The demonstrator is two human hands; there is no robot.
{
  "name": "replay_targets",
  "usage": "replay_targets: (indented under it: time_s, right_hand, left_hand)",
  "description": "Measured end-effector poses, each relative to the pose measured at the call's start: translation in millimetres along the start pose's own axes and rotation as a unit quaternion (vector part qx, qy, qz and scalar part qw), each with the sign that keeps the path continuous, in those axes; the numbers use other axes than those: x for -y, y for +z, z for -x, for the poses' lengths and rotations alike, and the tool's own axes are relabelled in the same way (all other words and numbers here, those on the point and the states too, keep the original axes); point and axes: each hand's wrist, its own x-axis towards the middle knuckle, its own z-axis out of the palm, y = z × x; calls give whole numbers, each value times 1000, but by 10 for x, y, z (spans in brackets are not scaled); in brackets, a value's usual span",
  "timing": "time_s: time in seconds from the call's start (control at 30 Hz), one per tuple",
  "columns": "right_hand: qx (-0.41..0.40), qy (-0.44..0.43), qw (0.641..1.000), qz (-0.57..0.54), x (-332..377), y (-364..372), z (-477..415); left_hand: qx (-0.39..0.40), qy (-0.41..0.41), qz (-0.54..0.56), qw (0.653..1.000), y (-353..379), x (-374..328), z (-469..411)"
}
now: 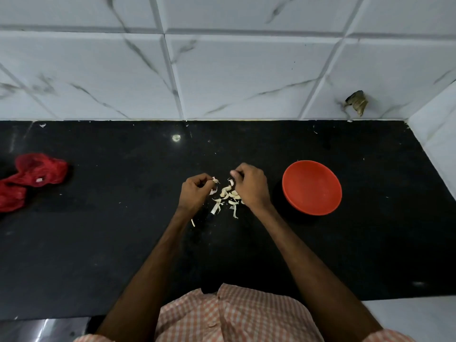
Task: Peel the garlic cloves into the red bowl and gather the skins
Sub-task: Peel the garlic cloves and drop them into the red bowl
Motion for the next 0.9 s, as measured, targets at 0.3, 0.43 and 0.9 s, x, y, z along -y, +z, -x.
replay_targets:
  time_s: [0.3, 0.43, 0.9]
  right_hand:
    - [97, 11, 981, -169, 149, 116, 17]
    - [109, 45, 974, -195, 181, 92, 13]
    - [116, 176, 906, -366, 161, 2, 27]
  left_hand:
    - [3, 43, -30, 999, -19, -113, -2]
    - [5, 53, -37, 998, -18, -97, -16]
    - [14, 39, 6, 999, 5, -74, -12]
